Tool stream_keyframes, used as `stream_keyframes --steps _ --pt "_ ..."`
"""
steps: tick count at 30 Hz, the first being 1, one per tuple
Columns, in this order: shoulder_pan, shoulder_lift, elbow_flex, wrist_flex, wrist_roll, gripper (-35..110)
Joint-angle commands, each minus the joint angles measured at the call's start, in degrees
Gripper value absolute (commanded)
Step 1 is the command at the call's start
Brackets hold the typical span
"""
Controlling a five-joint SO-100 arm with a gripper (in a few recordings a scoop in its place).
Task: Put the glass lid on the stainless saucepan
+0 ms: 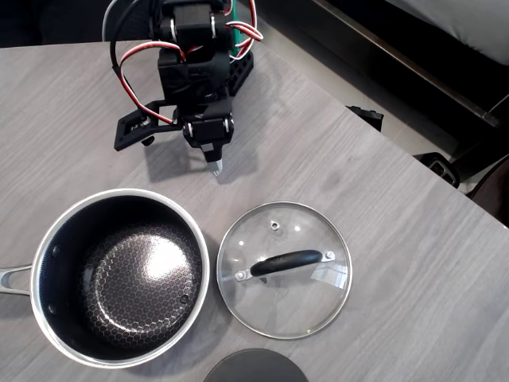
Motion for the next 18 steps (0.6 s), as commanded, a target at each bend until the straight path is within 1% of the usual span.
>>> stream_keyframes --steps 1,3,6,11,14,18 --pt "-0.4 1.7 0.4 0.0 -0.3 0" --pt "-1.1 1.7 0.4 -0.1 1.1 0" --pt "-5.0 1.7 0.4 -2.6 1.5 0" --pt "-5.4 1.7 -0.8 -6.4 -1.2 0" --pt "-5.1 1.7 -5.5 -6.0 -2.7 0" --pt "-5.4 1.0 -17.3 -5.4 -4.1 0"
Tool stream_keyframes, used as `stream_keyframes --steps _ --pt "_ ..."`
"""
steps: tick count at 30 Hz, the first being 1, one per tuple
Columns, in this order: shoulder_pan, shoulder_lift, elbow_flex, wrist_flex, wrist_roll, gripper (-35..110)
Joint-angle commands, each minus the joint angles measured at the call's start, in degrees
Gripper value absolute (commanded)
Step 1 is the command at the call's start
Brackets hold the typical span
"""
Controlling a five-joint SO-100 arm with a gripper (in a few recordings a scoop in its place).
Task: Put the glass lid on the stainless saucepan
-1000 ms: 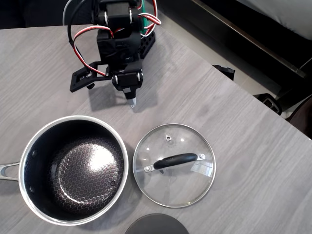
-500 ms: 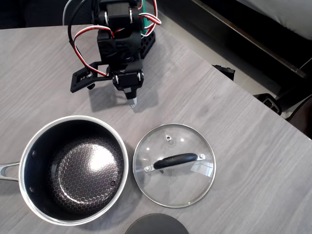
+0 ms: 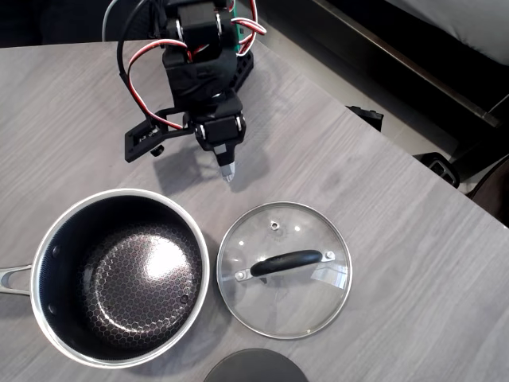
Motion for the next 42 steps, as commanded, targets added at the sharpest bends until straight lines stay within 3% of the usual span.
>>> stream_keyframes --steps 1,10,17,26,32,42 --pt "-0.4 -1.1 -13.5 -0.4 -0.9 0" --pt "-2.6 -48.7 -59.5 7.7 8.3 0" --pt "-6.9 -81.1 -83.2 12.5 15.8 0" --pt "-12.6 -97.0 -88.3 11.1 20.5 4" --pt "-12.6 -102.4 -92.6 11.3 20.4 14" --pt "-10.6 -107.6 -92.9 11.4 20.0 15"
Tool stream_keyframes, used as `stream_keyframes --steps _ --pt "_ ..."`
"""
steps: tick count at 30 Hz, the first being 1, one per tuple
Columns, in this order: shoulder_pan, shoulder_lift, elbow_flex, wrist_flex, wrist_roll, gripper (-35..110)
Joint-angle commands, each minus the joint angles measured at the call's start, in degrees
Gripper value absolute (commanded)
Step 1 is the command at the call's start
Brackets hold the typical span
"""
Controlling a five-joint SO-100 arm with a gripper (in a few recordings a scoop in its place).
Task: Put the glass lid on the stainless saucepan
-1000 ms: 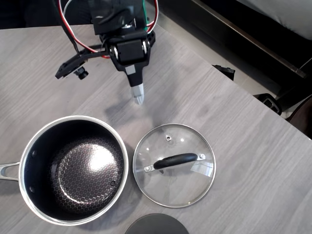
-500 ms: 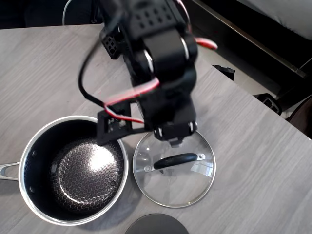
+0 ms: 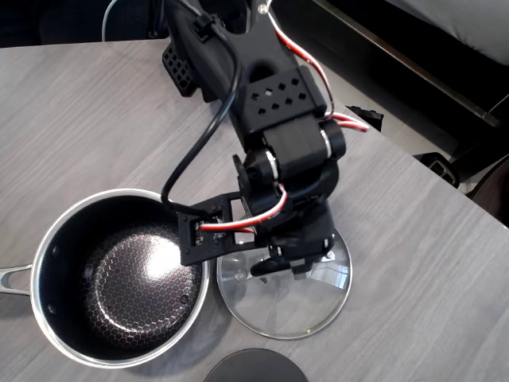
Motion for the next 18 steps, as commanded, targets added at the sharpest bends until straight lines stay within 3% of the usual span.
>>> stream_keyframes --steps 1,7,9,18 --pt "1.4 -0.6 -2.2 -0.2 -0.1 15" --pt "2.5 -2.2 -2.3 -1.3 -0.5 15" --pt "2.8 -2.5 -2.3 -2.5 -0.5 0" --pt "1.5 -2.7 -5.6 -2.2 -0.3 0"
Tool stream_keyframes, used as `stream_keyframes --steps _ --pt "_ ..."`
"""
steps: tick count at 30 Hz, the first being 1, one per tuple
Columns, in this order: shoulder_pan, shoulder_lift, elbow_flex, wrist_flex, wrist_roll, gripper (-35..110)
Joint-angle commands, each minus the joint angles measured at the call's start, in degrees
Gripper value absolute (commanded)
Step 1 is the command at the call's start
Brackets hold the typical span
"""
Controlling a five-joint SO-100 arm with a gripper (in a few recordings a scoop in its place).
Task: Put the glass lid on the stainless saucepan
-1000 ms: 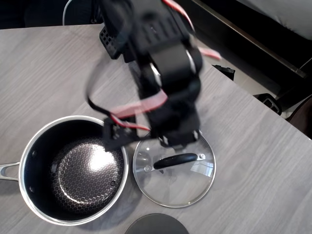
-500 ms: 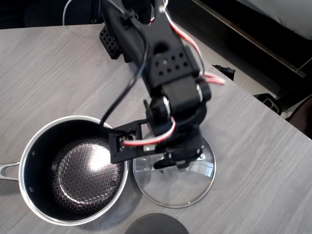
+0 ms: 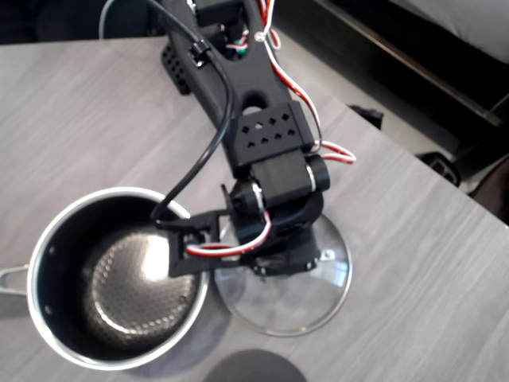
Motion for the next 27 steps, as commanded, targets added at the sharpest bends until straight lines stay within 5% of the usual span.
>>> stream_keyframes --steps 1,15,27 --pt "-1.4 2.3 -4.0 -0.1 -0.2 0" --pt "-5.0 18.3 -9.8 0.1 -1.7 0" --pt "11.8 32.2 -10.2 1.6 -7.7 0"
